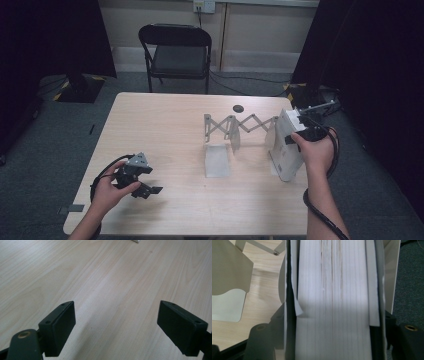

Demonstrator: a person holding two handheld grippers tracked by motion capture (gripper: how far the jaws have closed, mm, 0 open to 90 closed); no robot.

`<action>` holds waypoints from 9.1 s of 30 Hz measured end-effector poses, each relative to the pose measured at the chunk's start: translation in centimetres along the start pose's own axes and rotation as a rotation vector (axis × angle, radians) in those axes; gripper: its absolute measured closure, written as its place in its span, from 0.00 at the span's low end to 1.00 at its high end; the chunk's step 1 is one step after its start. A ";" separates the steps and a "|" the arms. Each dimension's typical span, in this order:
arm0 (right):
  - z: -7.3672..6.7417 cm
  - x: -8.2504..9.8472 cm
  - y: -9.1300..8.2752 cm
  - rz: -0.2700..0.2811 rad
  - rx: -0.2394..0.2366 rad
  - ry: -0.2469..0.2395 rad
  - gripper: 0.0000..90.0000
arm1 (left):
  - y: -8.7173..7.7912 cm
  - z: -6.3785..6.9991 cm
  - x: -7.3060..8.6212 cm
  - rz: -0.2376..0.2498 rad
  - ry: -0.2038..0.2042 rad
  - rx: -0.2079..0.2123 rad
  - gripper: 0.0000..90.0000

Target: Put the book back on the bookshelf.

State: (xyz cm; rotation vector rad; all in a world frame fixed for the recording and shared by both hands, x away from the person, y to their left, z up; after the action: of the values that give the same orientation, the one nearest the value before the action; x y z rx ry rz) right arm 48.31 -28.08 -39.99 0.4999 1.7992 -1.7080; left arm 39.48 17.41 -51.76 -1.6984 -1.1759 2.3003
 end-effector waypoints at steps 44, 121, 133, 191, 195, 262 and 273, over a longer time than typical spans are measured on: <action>-0.2 3.1 -2.2 0.013 -0.072 0.028 0.21 | -0.1 0.4 -0.6 0.006 0.021 0.001 0.17; -3.9 9.7 -1.8 -0.005 -0.230 -0.030 0.20 | 0.6 0.4 -0.6 -0.002 0.022 0.011 0.17; -5.3 10.2 -1.0 -0.009 -0.263 -0.045 0.20 | 0.5 0.3 -0.6 -0.002 0.022 0.012 0.17; -11.8 11.1 1.2 -0.006 -0.387 -0.146 0.21 | 0.3 0.3 -0.4 -0.006 0.017 0.013 0.17; -12.2 11.0 1.3 0.011 -0.394 -0.144 0.21 | 0.3 0.2 -0.4 -0.003 0.015 0.010 0.17; -19.7 13.4 4.9 -0.012 -0.534 -0.256 0.21 | 0.5 0.4 0.1 -0.022 0.013 0.018 0.17; -21.0 13.8 5.3 -0.005 -0.560 -0.276 0.21 | 0.6 0.4 0.2 -0.025 0.015 0.022 0.17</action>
State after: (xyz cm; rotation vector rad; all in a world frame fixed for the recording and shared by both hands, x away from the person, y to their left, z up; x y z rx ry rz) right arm 37.92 -8.64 -53.23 0.0183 1.9533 -1.1287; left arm 39.30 16.86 -52.23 -1.6803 -1.1586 2.2739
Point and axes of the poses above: each handheld gripper's, and its own axes: y roughly forward along the jaws, x roughly out of its underside, z roughly to its right, the point moved 9 cm from there along y, roughly forward along the jaws, and after that the axes turned 12 degrees about z, right-handed, at the moved point
